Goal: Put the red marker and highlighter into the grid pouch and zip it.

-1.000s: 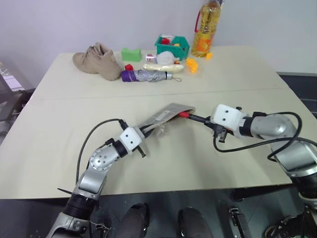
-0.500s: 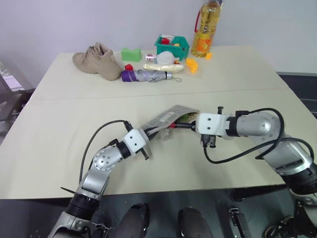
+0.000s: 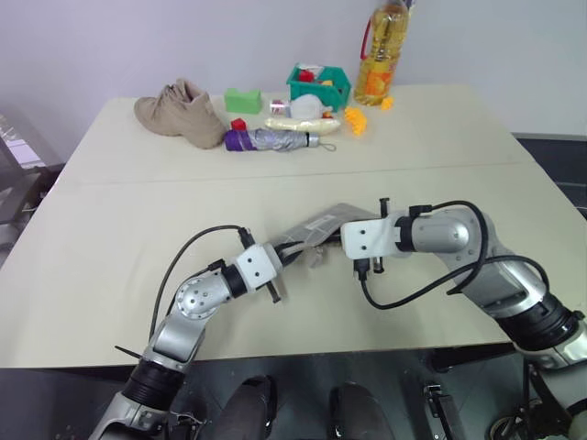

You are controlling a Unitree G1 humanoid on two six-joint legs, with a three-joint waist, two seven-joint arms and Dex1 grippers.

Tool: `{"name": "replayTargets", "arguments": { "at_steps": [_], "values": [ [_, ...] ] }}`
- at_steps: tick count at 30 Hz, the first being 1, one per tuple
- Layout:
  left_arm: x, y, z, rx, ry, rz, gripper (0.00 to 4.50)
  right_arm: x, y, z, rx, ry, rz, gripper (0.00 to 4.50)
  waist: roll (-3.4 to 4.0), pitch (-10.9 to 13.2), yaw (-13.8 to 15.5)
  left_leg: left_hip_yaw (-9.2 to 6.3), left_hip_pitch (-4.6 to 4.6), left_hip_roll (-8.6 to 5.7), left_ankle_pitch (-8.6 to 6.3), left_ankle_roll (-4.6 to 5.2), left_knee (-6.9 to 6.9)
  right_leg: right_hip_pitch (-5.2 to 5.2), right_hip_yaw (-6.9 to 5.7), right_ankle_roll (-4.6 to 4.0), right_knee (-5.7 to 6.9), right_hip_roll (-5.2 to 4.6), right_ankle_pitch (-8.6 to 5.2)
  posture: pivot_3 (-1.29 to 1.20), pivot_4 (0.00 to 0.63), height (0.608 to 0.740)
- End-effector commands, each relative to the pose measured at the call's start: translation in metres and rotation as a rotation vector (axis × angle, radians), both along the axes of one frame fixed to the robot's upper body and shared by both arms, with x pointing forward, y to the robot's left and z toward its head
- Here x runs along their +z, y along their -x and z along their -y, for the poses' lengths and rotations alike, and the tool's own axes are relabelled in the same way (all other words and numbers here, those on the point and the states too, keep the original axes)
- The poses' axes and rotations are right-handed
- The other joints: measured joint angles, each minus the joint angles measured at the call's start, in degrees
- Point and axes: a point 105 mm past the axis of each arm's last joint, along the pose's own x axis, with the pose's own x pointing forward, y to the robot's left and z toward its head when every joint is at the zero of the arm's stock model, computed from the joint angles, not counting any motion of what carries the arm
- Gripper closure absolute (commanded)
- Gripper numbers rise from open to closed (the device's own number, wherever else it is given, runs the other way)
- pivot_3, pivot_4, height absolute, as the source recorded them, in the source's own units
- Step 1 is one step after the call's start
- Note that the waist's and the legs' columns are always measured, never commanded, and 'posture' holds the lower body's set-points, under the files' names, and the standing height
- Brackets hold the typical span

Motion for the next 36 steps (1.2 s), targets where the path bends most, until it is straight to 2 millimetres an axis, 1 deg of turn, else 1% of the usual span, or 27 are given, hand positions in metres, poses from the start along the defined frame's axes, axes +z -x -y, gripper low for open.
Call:
{"name": "replayTargets", "arguments": {
  "at_steps": [1, 2, 6, 8, 10, 12, 13, 14, 16, 19, 21, 24, 27, 28, 29, 31, 33, 36],
  "values": [
    [0.014, 0.004, 0.001, -0.008, 0.031, 0.051, 4.5, 0.026, -0.004, 0.003, -0.009, -0.048, 0.077, 1.11, 0.0, 0.0, 0.0, 0.0, 0.0, 0.0, 0.0, 0.0, 0.0, 0.0, 0.0, 0.0, 0.0, 0.0, 0.0, 0.0, 0.15, 0.739],
    [0.017, 0.001, -0.001, 0.01, 0.052, 0.047, 4.5, 0.032, -0.003, 0.006, -0.028, -0.104, 0.057, 0.67, 0.0, 0.0, 0.0, 0.0, 0.0, 0.0, 0.0, 0.0, 0.0, 0.0, 0.0, 0.0, 0.0, 0.0, 0.0, 0.0, 0.15, 0.739],
    [0.028, -0.011, -0.006, 0.069, 0.141, 0.027, 4.5, 0.057, 0.006, 0.022, -0.083, -0.33, -0.039, 0.67, -0.01, 0.0, 0.1, -0.02, 0.0, -0.01, 0.0, 0.0, 0.02, 0.04, 0.0, 0.0, -0.01, -0.01, 0.0, 0.0, 0.15, 0.739],
    [0.038, -0.019, -0.004, 0.091, 0.222, 0.0, 4.5, 0.071, 0.018, 0.028, -0.097, -0.494, -0.143, 0.67, -0.02, 0.0, 0.3, -0.04, 0.0, -0.01, 0.0, 0.01, 0.03, 0.06, -0.01, 0.0, -0.01, -0.01, 0.0, 0.0, 0.15, 0.739],
    [0.045, -0.023, -0.001, 0.092, 0.272, -0.021, 4.5, 0.076, 0.028, 0.028, -0.096, -0.587, -0.225, 0.67, -0.02, 0.0, 0.2, -0.05, 0.0, -0.01, -0.01, 0.02, 0.05, 0.07, -0.02, 0.0, -0.01, -0.01, 0.0, 0.0, 0.15, 0.739],
    [0.05, -0.025, 0.005, 0.068, 0.31, -0.046, 4.5, 0.071, 0.036, 0.024, -0.098, -0.657, -0.302, 0.67, -0.02, 0.0, 0.1, -0.06, 0.01, -0.01, -0.01, 0.03, 0.04, 0.09, -0.02, 0.0, -0.02, -0.02, 0.0, 0.0, 0.15, 0.739],
    [0.054, -0.026, 0.01, 0.053, 0.333, -0.057, 4.5, 0.065, 0.037, 0.02, -0.116, -0.712, -0.351, 0.67, -0.03, 0.0, 0.1, -0.06, 0.01, 0.0, -0.01, 0.03, 0.03, 0.09, -0.03, 0.0, -0.02, -0.01, 0.0, 0.0, 0.15, 0.739],
    [0.057, -0.027, 0.014, 0.044, 0.351, -0.067, 4.5, 0.059, 0.035, 0.016, -0.139, -0.758, -0.373, 0.67, -0.03, 0.0, 0.0, -0.06, 0.01, 0.0, -0.01, 0.03, 0.02, 0.08, -0.03, 0.0, -0.02, -0.01, 0.0, 0.0, 0.15, 0.739],
    [0.06, -0.029, 0.018, 0.036, 0.366, -0.077, 4.5, 0.052, 0.022, 0.005, -0.209, -0.86, -0.379, 0.67, -0.03, 0.0, -0.3, -0.05, 0.01, 0.02, -0.01, 0.02, 0.03, 0.06, -0.01, 0.0, 0.02, 0.0, 0.01, 0.0, 0.15, 0.739],
    [0.061, -0.03, 0.023, 0.032, 0.372, -0.078, 4.5, 0.044, 0.01, -0.006, -0.276, -0.928, -0.377, 0.67, -0.02, 0.0, -0.1, -0.04, 0.0, 0.0, 0.0, 0.0, 0.04, -0.02, 0.0, 0.0, 0.12, 0.0, 0.01, 0.0, 0.15, 0.739],
    [0.062, -0.03, 0.026, 0.03, 0.379, -0.078, 4.5, 0.042, 0.007, -0.016, -0.283, -0.97, -0.385, 0.67, -0.03, 0.0, -0.1, -0.02, 0.0, -0.01, 0.01, 0.0, 0.05, -0.02, 0.01, 0.0, 0.09, 0.0, 0.01, 0.0, 0.15, 0.739],
    [0.062, -0.029, 0.028, 0.028, 0.38, -0.075, 4.5, 0.043, 0.002, -0.022, -0.296, -1.016, -0.388, 0.67, -0.03, 0.0, 0.1, -0.02, -0.01, -0.02, 0.01, 0.0, 0.04, -0.02, 0.0, 0.0, 0.09, 0.0, 0.01, 0.0, 0.15, 0.739],
    [0.061, -0.029, 0.028, 0.037, 0.373, -0.07, 4.5, 0.047, 0.0, -0.023, -0.3, -1.071, -0.422, 1.43, -0.03, 0.0, 0.0, -0.03, -0.01, -0.05, 0.01, 0.0, 0.06, 0.0, 0.01, 0.0, 0.09, -0.02, 0.01, 0.0, 0.15, 0.739],
    [0.06, -0.029, 0.027, 0.042, 0.371, -0.069, 4.5, 0.048, -0.001, -0.022, -0.302, -1.076, -0.427, 2.0, -0.03, 0.0, 0.0, -0.03, -0.01, -0.05, 0.01, 0.0, 0.05, -0.01, 0.0, 0.0, 0.09, -0.02, 0.01, 0.0, 0.15, 0.739],
    [0.059, -0.029, 0.026, 0.048, 0.37, -0.068, 4.5, 0.048, -0.001, -0.021, -0.304, -1.075, -0.429, 2.35, -0.03, 0.0, 0.0, -0.04, -0.01, -0.05, 0.01, 0.0, 0.04, -0.01, 0.0, 0.0, 0.09, -0.02, 0.01, 0.0, 0.15, 0.739],
    [0.058, -0.029, 0.023, 0.059, 0.363, -0.065, 4.5, 0.048, -0.002, -0.019, -0.31, -1.068, -0.425, 3.52, -0.03, 0.0, 0.0, -0.03, -0.01, -0.05, 0.0, 0.0, 0.03, -0.02, 0.0, 0.0, 0.09, -0.02, 0.01, 0.0, 0.15, 0.739],
    [0.056, -0.03, 0.02, 0.073, 0.351, -0.056, 4.5, 0.048, -0.003, -0.016, -0.315, -1.064, -0.419, 4.47, -0.03, 0.0, 0.0, -0.03, -0.01, -0.05, 0.0, 0.0, 0.04, -0.02, 0.0, 0.0, 0.09, -0.02, 0.01, 0.0, 0.15, 0.739],
    [0.052, -0.032, 0.013, 0.104, 0.318, -0.034, 4.5, 0.053, -0.007, -0.003, -0.344, -1.056, -0.373, 4.47, -0.03, 0.0, -0.1, -0.03, 0.0, -0.04, 0.0, 0.0, 0.02, -0.03, 0.0, 0.0, 0.09, -0.01, 0.01, 0.0, 0.15, 0.739]
  ]
}}
